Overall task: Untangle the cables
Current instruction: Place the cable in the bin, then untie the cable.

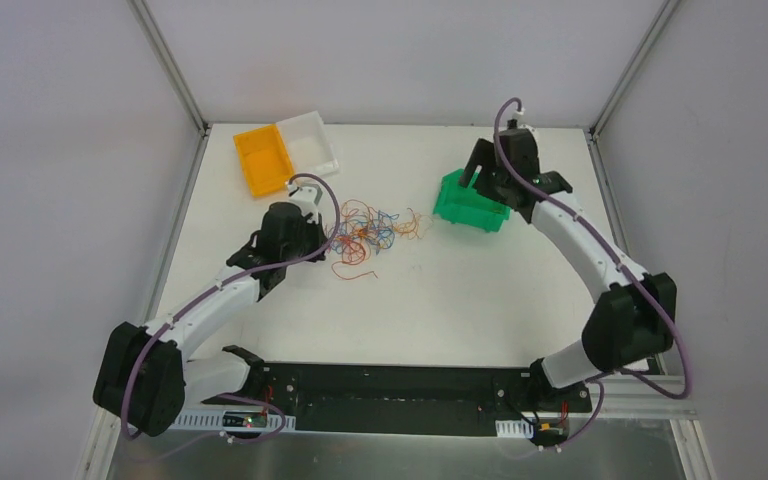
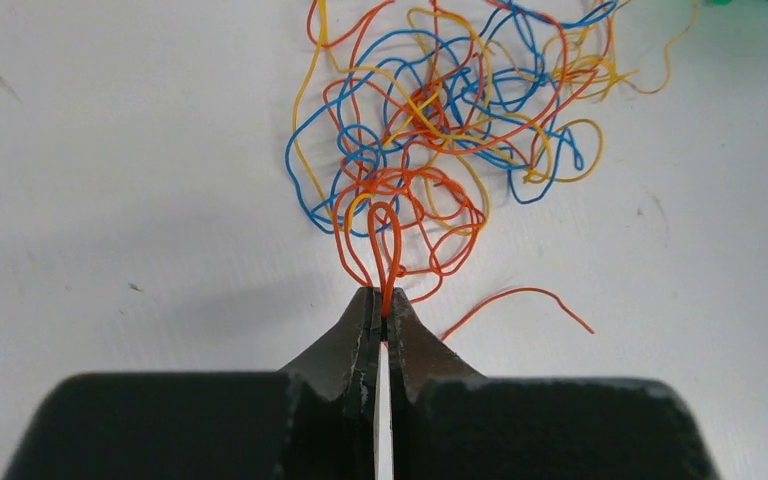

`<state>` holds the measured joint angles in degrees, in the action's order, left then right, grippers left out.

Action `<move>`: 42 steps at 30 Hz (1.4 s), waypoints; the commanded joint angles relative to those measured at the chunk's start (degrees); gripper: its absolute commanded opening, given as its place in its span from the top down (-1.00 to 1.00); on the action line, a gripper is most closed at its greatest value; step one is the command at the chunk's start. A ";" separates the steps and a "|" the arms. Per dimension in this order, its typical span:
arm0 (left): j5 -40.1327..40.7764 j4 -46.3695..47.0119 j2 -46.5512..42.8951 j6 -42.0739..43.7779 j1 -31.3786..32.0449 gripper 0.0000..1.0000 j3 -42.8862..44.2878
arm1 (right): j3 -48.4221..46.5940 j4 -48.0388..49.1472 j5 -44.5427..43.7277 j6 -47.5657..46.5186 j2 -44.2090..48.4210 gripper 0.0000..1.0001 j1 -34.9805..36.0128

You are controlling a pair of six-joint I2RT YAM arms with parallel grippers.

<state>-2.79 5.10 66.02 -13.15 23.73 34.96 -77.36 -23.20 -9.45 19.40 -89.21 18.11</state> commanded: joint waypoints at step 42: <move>-27.98 -25.49 5.09 -16.27 12.22 1.00 48.47 | 43.81 66.36 26.77 -8.18 10.49 -0.35 27.19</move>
<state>-30.98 -21.47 73.41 -28.12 35.33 80.93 -28.75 41.80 19.31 13.58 -73.14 42.37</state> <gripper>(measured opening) 0.017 0.706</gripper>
